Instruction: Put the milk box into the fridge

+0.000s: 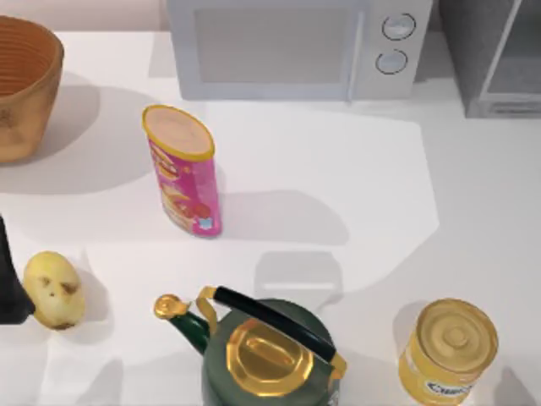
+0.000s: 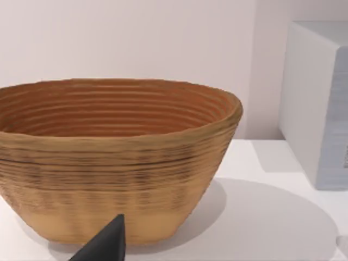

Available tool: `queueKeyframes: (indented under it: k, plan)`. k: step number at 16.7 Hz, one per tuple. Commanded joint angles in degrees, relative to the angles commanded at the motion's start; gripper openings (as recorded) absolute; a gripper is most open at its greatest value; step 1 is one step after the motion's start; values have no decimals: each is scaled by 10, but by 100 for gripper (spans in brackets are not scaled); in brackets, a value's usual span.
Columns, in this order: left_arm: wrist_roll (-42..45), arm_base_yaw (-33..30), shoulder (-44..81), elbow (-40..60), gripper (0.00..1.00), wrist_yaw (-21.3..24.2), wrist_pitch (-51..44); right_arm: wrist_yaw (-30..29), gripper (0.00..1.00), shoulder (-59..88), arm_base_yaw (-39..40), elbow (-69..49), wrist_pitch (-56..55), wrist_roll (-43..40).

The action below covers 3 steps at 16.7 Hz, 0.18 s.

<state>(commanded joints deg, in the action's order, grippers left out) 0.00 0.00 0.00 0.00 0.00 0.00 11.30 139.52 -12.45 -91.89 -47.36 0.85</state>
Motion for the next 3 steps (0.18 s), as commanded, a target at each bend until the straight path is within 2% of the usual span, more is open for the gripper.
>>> queueKeyframes:
  k: [3]
  plan:
    - [0,0,0,0,100,0,0,0,100,0,0,0,0,0]
